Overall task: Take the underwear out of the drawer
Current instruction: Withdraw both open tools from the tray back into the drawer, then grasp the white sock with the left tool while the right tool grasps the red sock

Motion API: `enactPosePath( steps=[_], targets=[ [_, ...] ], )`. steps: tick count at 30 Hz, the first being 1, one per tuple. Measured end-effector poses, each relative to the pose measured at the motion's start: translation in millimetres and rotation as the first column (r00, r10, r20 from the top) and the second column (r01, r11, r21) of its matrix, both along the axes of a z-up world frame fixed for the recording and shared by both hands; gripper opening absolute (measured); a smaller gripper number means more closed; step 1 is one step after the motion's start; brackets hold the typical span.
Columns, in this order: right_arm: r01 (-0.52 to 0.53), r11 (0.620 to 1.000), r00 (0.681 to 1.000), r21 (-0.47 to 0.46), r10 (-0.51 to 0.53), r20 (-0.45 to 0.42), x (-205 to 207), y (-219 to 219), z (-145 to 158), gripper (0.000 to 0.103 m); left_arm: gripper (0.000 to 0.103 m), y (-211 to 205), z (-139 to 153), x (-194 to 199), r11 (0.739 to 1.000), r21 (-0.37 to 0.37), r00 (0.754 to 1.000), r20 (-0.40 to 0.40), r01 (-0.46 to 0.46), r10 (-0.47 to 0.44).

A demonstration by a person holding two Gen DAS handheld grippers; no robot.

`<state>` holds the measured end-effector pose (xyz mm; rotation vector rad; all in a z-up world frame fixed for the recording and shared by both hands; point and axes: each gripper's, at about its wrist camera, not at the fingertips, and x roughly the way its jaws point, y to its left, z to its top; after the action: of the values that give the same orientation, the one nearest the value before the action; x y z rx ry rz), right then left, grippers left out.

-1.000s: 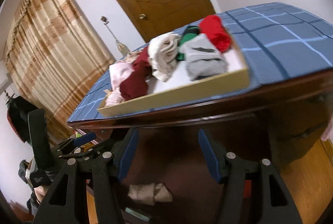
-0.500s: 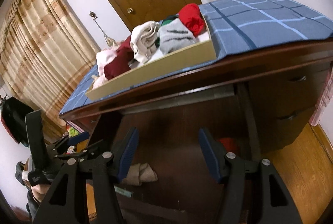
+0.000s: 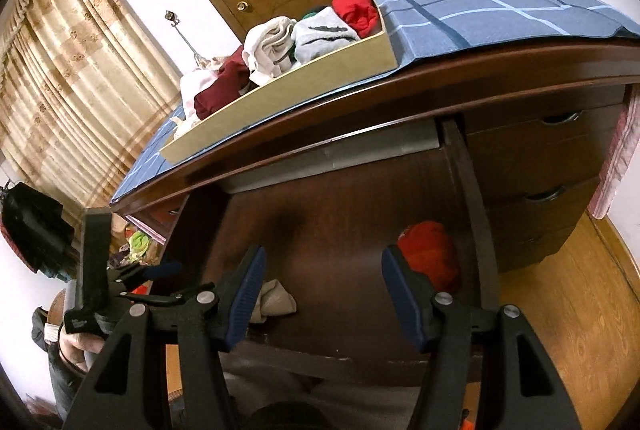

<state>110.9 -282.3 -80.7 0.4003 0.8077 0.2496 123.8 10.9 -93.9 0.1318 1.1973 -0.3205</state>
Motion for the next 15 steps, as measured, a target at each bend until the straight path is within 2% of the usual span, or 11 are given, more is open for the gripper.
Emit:
enactPosePath(
  steps=[4, 9, 12, 14, 15],
  targets=[
    [0.004, 1.000, 1.000, 0.003, -0.004, -0.010, 1, 1, -1, 0.062, 0.087, 0, -22, 12, 0.998, -0.020, 0.986, -0.161, -0.053, 0.049],
    [0.024, 1.000, 0.999, 0.006, -0.024, -0.036, 5, -4, -6, 0.062, 0.087, 4, -38, 18, 0.990, -0.084, 0.953, -0.291, -0.109, 0.080],
    [0.023, 1.000, 0.999, 0.007, -0.023, -0.041, 6, -5, -8, 0.062, 0.087, 0, -47, 21, 0.984, -0.126, 0.929, -0.364, -0.123, 0.070],
    [0.023, 1.000, 0.999, 0.008, -0.023, -0.040, 6, -5, -7, 0.062, 0.087, -3, -53, 25, 0.979, -0.152, 0.902, -0.427, -0.136, 0.059],
    [0.024, 1.000, 0.999, 0.008, -0.024, -0.039, 6, -4, -7, 0.062, 0.083, -4, -57, 26, 0.977, -0.157, 0.889, -0.454, -0.145, 0.059]
  ],
)
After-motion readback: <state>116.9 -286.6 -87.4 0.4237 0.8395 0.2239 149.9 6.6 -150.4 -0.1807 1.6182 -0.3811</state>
